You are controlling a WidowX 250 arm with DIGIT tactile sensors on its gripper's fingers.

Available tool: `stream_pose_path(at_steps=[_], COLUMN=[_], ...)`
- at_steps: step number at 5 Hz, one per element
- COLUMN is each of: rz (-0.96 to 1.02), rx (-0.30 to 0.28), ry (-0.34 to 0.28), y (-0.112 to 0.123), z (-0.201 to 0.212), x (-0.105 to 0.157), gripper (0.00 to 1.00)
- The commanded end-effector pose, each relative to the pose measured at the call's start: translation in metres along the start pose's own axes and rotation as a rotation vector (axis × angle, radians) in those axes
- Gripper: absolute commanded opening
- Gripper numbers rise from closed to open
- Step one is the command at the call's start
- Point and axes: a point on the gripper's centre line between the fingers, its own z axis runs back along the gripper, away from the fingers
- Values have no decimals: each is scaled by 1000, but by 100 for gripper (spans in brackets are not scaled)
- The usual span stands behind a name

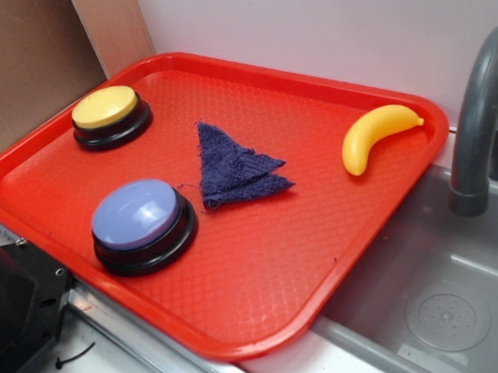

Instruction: Push the purple button.

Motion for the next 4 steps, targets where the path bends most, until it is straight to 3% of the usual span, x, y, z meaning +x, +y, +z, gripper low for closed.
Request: stream_pose_path(at_steps=[1, 2, 3, 4], rz=[0, -144, -263, -342], rx=[0, 53, 84, 79], ry=[0, 105, 116, 97], y=[0, -28, -42, -43], z=[0, -56, -109, -151], x=[0, 38, 46, 42], gripper=[100, 100, 100, 100])
